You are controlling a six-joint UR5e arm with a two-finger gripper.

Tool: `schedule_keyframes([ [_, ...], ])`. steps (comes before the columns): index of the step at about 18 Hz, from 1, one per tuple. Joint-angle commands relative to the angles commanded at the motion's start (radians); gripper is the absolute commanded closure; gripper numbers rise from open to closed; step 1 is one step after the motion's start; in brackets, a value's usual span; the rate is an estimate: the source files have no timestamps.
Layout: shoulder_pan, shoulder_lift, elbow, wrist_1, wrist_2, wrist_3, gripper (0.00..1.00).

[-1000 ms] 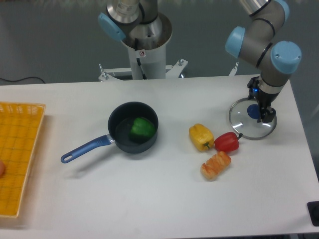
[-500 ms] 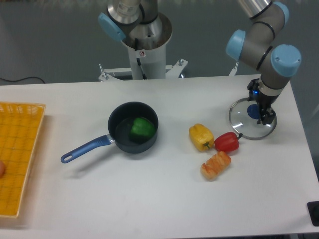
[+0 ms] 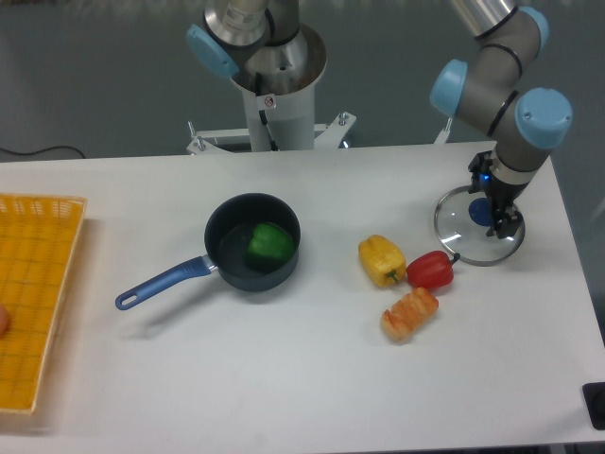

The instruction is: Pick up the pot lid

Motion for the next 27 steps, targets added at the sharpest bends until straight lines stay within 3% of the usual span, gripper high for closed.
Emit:
schedule_keyframes([
  [7, 0.002, -0.002, 0.0, 0.0, 0.0, 0.002, 0.07],
  [12, 0.006, -0.002, -0.002, 0.0, 0.0, 0.0, 0.23],
  [22, 0.008, -0.002, -0.002, 0.0, -0.002, -0.002, 0.3],
  [27, 0.006, 0.0, -0.002, 0.0, 0.0, -0.009, 0.4],
])
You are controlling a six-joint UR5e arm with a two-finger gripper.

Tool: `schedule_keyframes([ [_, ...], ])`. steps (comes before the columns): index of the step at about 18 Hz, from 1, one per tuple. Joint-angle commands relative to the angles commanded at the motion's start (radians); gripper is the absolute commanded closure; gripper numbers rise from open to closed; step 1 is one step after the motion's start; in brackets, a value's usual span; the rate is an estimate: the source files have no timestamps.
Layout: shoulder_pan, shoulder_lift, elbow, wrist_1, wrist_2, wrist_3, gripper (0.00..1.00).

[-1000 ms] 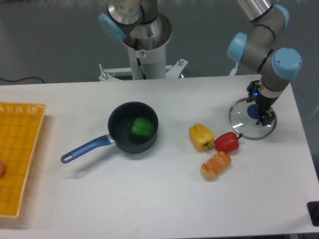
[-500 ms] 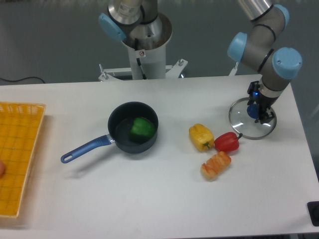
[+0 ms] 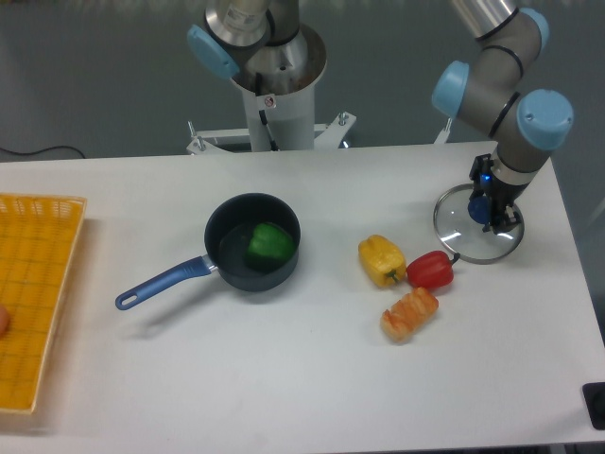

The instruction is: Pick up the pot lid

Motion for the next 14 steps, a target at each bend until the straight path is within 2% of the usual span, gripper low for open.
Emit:
schedule_keyframes([
  [8, -0.003, 0.012, 0.008, -0.002, -0.003, -0.005, 0.42],
  [14, -0.009, 0.052, 0.02, -0.014, 0.0, -0.026, 0.42],
])
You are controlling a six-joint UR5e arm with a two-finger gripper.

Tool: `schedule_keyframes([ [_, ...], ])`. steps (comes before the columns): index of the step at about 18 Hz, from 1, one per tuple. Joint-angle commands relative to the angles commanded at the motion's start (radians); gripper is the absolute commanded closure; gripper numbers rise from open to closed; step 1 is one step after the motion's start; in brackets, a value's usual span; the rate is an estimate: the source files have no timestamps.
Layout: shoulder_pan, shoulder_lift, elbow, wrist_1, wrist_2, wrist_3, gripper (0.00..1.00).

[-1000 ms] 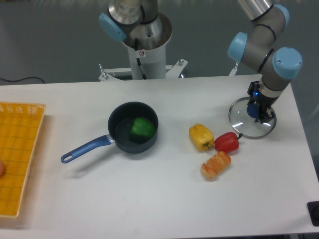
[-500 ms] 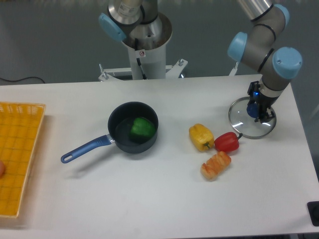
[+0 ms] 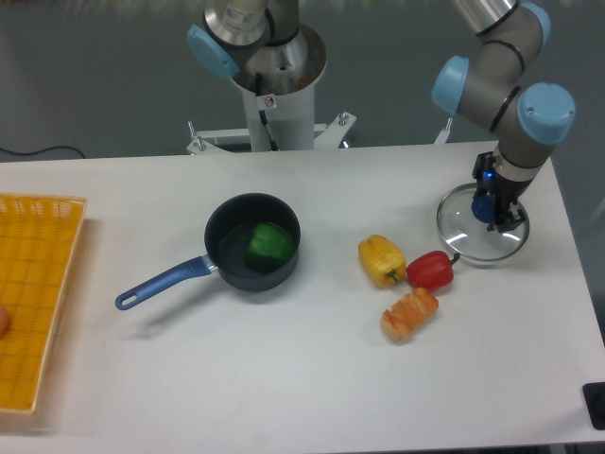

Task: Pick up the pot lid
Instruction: 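Lift the glass lid up by its knob, off the table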

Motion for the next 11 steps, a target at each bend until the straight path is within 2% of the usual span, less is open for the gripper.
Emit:
schedule_keyframes([
  [4, -0.003, 0.026, 0.008, -0.021, 0.005, -0.009, 0.42],
  [11, -0.04, 0.06, 0.071, -0.159, 0.009, -0.101, 0.42],
])
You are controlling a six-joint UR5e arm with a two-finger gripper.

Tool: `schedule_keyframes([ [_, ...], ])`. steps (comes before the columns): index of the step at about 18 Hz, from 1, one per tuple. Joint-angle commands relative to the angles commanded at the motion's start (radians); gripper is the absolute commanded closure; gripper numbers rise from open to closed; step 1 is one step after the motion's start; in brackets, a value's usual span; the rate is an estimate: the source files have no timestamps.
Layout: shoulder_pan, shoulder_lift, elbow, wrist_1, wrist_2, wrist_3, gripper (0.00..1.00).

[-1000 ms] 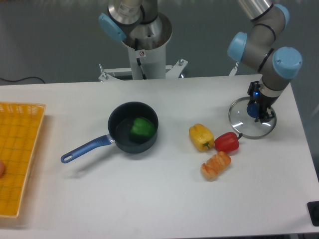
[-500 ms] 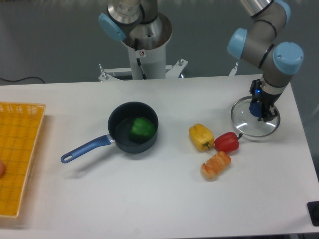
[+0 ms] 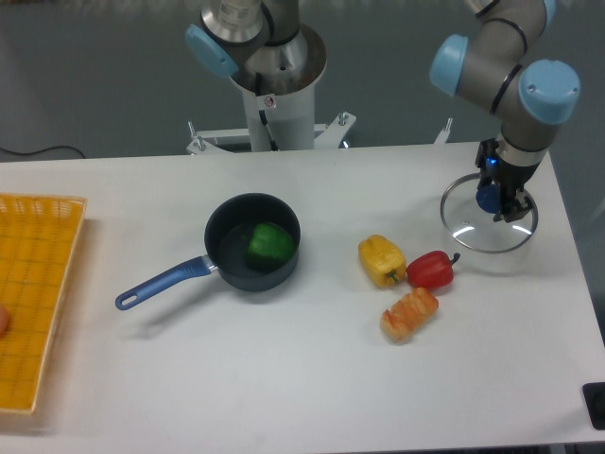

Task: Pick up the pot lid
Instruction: 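Lift the glass lid up by its knob, off the table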

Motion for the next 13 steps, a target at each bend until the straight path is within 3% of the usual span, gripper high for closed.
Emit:
schedule_keyframes([
  [9, -0.038, 0.022, 0.075, -0.121, 0.0, -0.087, 0.42],
  [13, -0.061, 0.02, 0.092, -0.138, 0.0, -0.12, 0.42],
])
